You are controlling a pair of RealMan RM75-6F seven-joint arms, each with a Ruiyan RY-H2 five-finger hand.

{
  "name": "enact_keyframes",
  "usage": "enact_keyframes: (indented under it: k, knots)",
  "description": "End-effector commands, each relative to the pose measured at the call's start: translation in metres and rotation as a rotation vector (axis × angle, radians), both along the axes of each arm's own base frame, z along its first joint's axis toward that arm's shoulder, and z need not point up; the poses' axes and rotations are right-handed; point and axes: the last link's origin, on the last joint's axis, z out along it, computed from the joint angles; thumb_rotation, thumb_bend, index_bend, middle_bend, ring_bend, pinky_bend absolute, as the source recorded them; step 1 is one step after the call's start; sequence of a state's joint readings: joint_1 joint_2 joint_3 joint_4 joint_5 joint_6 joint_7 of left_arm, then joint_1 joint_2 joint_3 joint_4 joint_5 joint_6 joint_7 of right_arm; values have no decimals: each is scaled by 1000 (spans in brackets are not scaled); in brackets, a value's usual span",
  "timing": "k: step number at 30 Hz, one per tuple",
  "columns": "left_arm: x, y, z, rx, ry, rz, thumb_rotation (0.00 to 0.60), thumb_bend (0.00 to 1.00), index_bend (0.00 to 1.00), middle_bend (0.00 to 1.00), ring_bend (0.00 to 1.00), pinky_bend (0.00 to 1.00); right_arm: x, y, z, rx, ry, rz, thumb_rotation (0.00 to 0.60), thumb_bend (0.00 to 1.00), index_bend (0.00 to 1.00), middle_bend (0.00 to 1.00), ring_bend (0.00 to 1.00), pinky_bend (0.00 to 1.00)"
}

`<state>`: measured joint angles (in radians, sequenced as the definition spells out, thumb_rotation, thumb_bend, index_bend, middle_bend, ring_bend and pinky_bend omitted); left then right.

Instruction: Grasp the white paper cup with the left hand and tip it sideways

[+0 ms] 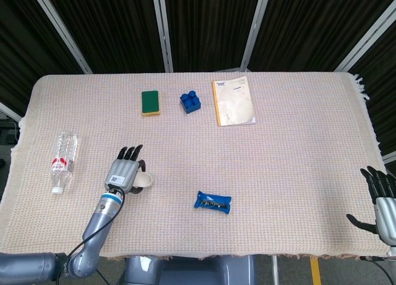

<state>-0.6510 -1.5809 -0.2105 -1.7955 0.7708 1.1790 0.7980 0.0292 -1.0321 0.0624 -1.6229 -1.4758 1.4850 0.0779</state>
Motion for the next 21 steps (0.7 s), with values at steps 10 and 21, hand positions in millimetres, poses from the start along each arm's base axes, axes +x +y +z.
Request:
enact_keyframes:
  k: [10,21]
  knots:
    - [-20,1,-4,-8,-212,47,600,125,441,0,0,0,0,0,-1,5,-2,-2,600,0,0,0,0,0]
    - [-58,8,5,-25,-94,115,600,127,276,0,0,0,1,0,-2,9,1,1,600,0,0,0,0,0]
